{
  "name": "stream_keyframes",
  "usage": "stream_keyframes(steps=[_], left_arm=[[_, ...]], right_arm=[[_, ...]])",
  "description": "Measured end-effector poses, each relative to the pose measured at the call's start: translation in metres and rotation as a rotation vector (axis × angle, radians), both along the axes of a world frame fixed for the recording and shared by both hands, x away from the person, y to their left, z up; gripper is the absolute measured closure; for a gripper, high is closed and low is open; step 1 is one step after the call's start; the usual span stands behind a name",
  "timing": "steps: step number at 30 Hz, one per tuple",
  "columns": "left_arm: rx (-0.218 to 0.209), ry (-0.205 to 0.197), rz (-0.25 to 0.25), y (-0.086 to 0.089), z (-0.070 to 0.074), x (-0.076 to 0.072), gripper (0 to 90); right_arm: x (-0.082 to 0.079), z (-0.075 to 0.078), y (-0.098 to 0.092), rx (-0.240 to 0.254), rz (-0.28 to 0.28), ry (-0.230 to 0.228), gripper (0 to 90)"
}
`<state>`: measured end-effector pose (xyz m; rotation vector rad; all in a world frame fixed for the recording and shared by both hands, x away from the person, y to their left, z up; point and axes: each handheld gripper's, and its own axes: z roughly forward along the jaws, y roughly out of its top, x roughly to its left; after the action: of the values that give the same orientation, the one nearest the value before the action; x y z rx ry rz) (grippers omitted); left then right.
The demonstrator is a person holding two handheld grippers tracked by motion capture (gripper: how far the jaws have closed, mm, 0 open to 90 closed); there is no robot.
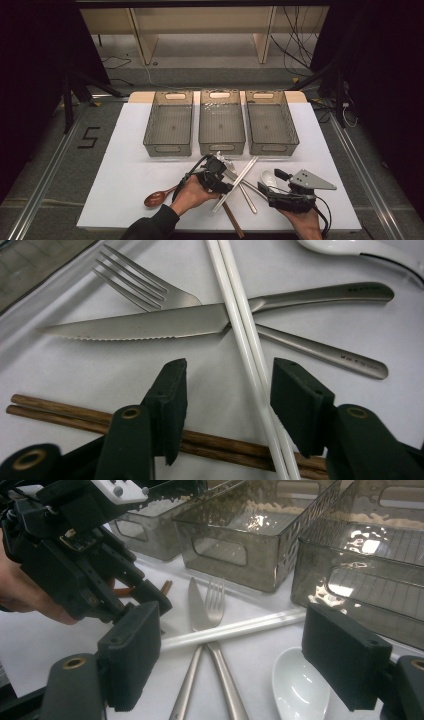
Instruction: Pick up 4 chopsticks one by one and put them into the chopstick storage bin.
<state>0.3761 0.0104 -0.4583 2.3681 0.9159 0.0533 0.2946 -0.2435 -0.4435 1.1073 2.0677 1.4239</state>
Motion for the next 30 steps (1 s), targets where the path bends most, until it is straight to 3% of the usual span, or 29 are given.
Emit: stream_keyframes(steps=[11,15,18,20,30], left_arm=[[0.043,0.001,-0.032,-0.009,-0.003,0.001,55.3],[0.051,0.019,-0.038,-0.01,-0.006,0.003,57.8],[0.034,0.034,-0.038,-0.012,-0.008,0.004,63.0],[0.047,0.043,-0.047,-0.014,-0.011,0.004,65.5],[0.047,0.042,-0.046,-0.013,-0.011,0.004,78.4]], right_arm=[[0.0,0.0,0.0,-0.001,0.003,0.002,24.4],[0.0,0.0,0.0,-0.001,0.004,0.002,24.5],[0.0,0.0,0.0,-0.001,0.006,0.003,24.6],[0.0,0.0,0.0,-0.001,0.005,0.002,24.6],[0.0,0.0,0.001,0.0,0.009,0.004,25.0]])
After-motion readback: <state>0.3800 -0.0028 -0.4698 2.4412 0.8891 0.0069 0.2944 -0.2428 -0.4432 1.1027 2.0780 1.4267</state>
